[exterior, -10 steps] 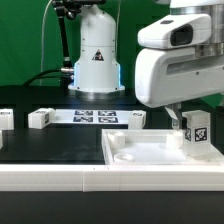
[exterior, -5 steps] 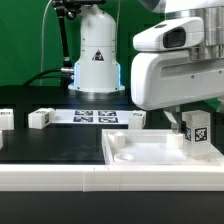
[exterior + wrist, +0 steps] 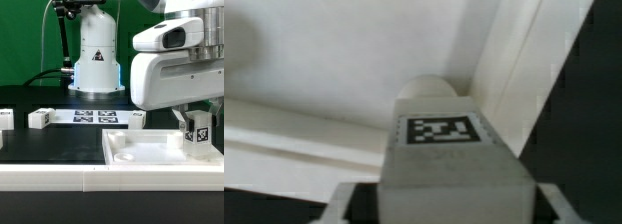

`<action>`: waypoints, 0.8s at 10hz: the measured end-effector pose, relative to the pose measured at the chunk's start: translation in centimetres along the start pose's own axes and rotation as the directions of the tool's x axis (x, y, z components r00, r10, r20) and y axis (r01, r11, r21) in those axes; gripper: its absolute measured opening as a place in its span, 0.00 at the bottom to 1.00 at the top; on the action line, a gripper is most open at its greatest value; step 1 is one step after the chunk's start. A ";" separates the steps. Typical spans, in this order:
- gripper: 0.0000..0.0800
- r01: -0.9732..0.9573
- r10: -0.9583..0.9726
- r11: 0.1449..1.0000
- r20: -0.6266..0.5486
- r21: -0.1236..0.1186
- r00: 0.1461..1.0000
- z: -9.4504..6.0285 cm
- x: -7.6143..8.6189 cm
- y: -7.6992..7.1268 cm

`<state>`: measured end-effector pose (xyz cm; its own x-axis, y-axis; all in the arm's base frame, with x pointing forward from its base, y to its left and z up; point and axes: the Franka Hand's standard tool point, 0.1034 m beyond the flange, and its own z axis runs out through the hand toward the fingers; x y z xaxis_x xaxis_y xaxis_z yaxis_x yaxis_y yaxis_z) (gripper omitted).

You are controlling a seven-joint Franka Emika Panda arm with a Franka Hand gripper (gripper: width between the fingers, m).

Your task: Assemble one leg

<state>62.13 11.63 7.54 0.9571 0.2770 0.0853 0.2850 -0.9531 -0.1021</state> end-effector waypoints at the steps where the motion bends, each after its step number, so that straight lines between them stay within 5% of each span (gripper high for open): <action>1: 0.36 -0.016 0.016 1.000 0.000 0.001 1.000 0.0 0.0 0.0; 4: 0.36 -0.267 0.267 0.964 -0.002 -0.002 0.964 0.0 0.0 0.0; 8: 0.37 -0.618 0.617 0.786 -0.014 -0.017 0.786 0.1 0.1 0.1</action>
Offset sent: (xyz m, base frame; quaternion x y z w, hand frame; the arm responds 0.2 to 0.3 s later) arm -0.0034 0.0043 -0.0017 -0.0175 -0.0243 0.1924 0.9809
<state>62.21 11.57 7.43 0.9279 -0.3724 0.0183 -0.3680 -0.9225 -0.1164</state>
